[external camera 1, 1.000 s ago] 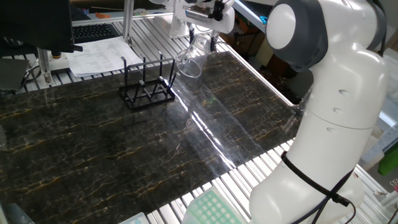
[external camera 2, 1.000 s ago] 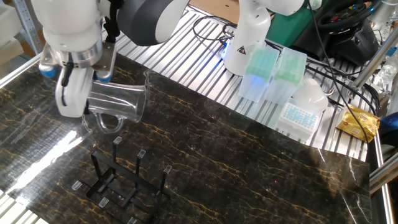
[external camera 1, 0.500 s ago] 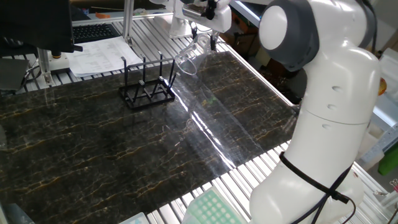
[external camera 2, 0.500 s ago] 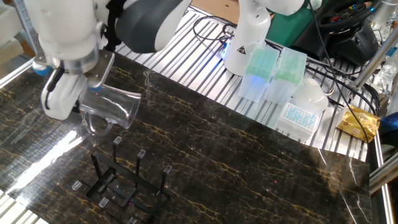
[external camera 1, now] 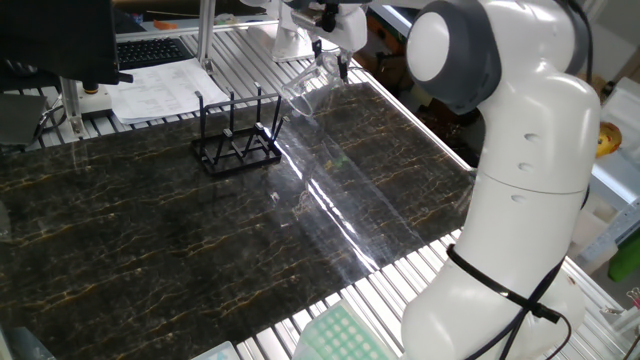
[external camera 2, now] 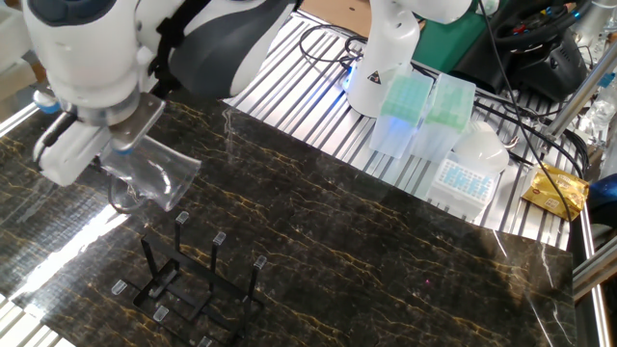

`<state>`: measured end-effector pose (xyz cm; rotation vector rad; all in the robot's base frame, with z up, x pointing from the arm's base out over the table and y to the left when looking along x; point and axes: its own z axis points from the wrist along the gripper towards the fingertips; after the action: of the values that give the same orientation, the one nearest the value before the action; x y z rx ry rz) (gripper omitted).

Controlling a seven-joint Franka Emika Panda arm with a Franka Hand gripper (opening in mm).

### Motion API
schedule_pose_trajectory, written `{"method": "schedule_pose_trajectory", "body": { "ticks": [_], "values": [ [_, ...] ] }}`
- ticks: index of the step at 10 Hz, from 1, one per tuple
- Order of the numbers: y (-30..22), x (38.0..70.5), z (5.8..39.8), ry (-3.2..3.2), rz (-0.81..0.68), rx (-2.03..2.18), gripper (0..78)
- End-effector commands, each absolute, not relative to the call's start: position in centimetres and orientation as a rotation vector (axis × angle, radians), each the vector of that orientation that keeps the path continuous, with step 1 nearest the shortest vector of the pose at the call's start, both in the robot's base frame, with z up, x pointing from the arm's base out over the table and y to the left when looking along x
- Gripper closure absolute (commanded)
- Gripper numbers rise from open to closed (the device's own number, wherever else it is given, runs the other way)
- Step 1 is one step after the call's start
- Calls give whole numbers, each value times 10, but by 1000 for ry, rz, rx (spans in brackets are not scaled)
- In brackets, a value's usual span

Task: Put the cup on the cup rack

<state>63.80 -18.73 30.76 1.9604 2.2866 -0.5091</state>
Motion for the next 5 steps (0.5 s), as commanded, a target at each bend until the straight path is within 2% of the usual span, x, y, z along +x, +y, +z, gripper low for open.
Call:
{"method": "schedule_pose_trajectory", "body": {
  "ticks": [1, 5],
  "values": [
    [-194, 645, 307, 2198, -501, 2018, 764],
    [-190, 645, 304, 2167, -519, 2047, 764]
  ]
}}
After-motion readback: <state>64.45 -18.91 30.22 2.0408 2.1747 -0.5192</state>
